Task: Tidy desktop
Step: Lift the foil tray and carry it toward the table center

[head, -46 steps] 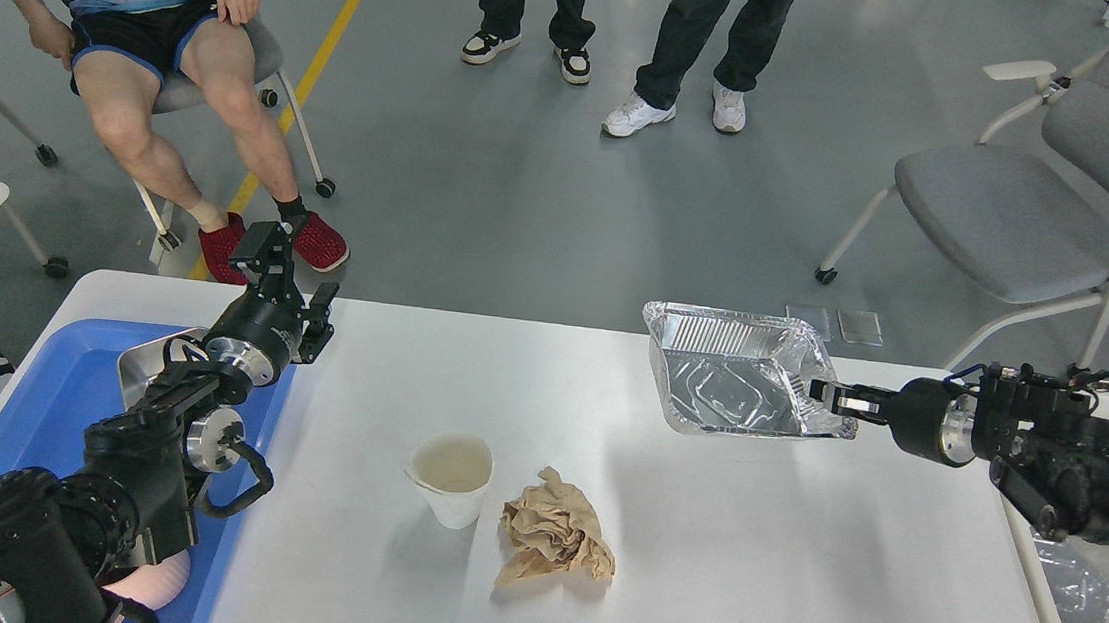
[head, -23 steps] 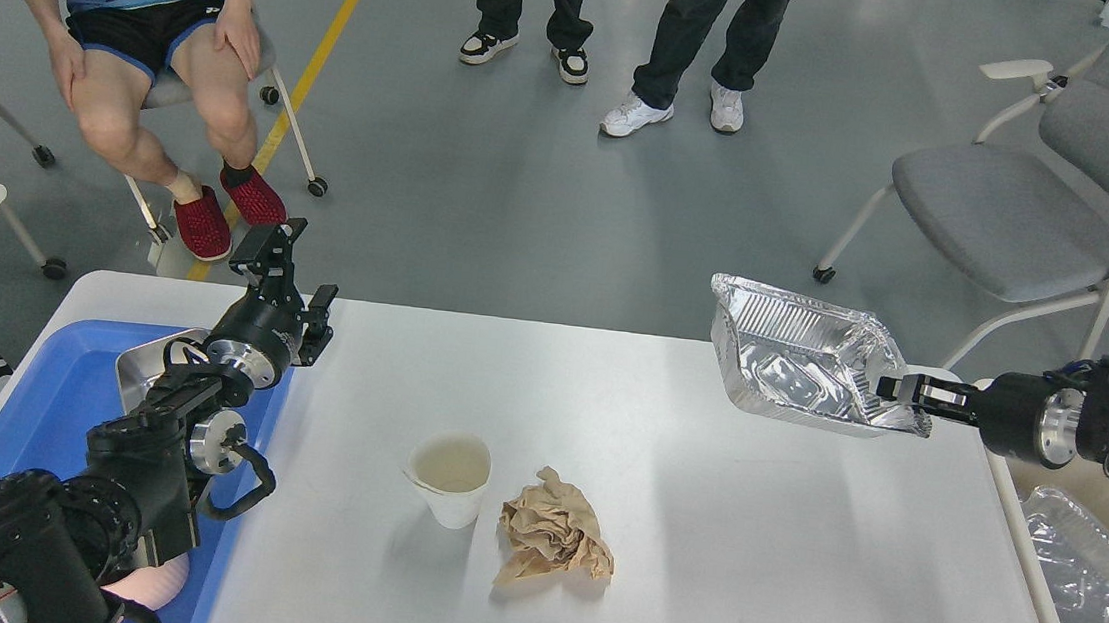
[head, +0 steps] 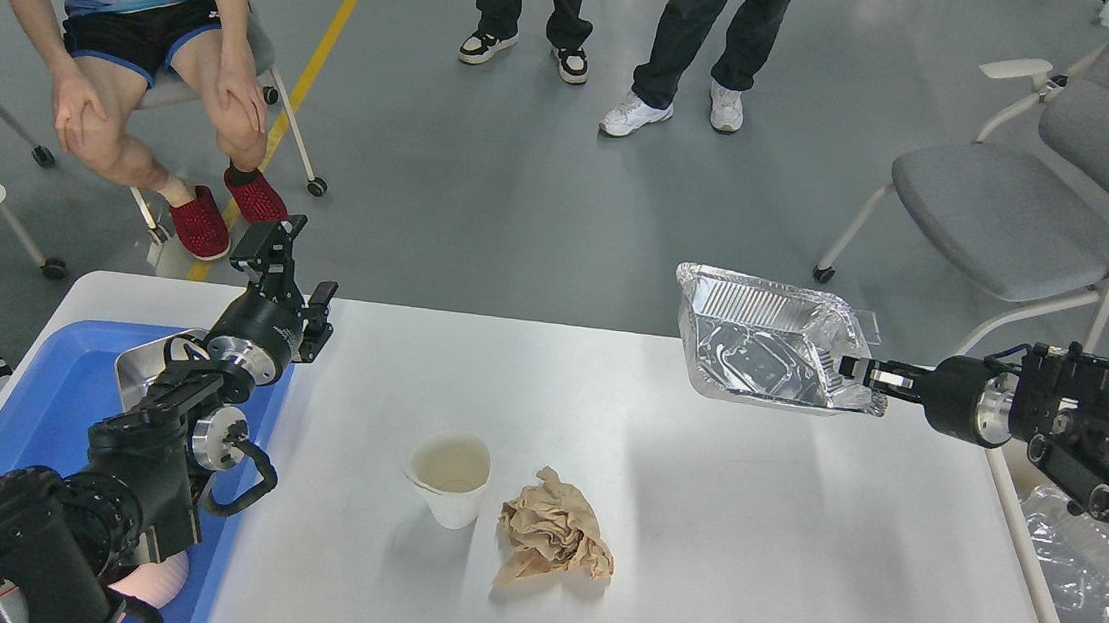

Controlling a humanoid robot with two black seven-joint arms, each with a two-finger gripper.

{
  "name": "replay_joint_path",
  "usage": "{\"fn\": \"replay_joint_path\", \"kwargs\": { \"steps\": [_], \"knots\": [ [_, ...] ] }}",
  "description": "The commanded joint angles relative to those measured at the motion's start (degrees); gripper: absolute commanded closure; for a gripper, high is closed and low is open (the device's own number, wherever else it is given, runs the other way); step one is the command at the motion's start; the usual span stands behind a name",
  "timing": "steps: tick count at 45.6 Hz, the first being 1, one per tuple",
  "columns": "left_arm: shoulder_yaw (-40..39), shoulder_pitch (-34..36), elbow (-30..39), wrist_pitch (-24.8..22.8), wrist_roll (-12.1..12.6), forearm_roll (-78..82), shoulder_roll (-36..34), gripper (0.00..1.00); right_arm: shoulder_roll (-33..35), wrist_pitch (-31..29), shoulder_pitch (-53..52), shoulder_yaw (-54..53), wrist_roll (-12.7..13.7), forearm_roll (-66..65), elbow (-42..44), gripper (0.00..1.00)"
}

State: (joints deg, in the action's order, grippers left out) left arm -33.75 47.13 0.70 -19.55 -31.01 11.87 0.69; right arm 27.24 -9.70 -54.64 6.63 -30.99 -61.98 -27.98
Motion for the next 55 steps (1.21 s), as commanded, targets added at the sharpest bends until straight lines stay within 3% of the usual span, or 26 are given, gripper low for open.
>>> {"fn": "replay_joint_path", "kwargs": {
  "steps": [1, 16, 27, 38, 47, 55],
  "knots": [
    [0.0, 0.07, 0.0, 0.12, -0.02, 0.09, -0.08, 0.03, -2.27, 0.03, -0.03, -0.03, -0.04, -0.16, 0.29, 1.0],
    [0.0, 0.68, 0.0, 0.65, 0.07, 0.35, 0.01, 0.03, -7.81, 0.65, 1.82, -0.12, -0.13, 0.1, 7.49, 1.0],
    [0.0, 1.12, 0.0, 1.0, 0.07, 0.53, 0.54, 0.03, -7.99, 0.65, 1.91, -0.12, -0.13, 0.37, 7.76, 1.0],
    [0.0, 0.95, 0.0, 1.09, 0.07, 0.61, 0.63, 0.03, -7.2, 0.56, 1.91, -0.56, -0.57, 0.63, 4.51, 1.0],
    [0.09, 0.95, 0.0, 1.0, 0.07, 0.79, 0.63, 0.03, -1.58, 1.61, 1.73, -0.47, -0.57, 0.37, -5.41, 1.0],
    [0.0, 1.12, 0.09, 1.44, 0.07, 0.79, 0.89, 0.03, -3.68, 2.23, 1.56, -0.56, -0.04, 0.72, -3.75, 1.0]
  ]
}}
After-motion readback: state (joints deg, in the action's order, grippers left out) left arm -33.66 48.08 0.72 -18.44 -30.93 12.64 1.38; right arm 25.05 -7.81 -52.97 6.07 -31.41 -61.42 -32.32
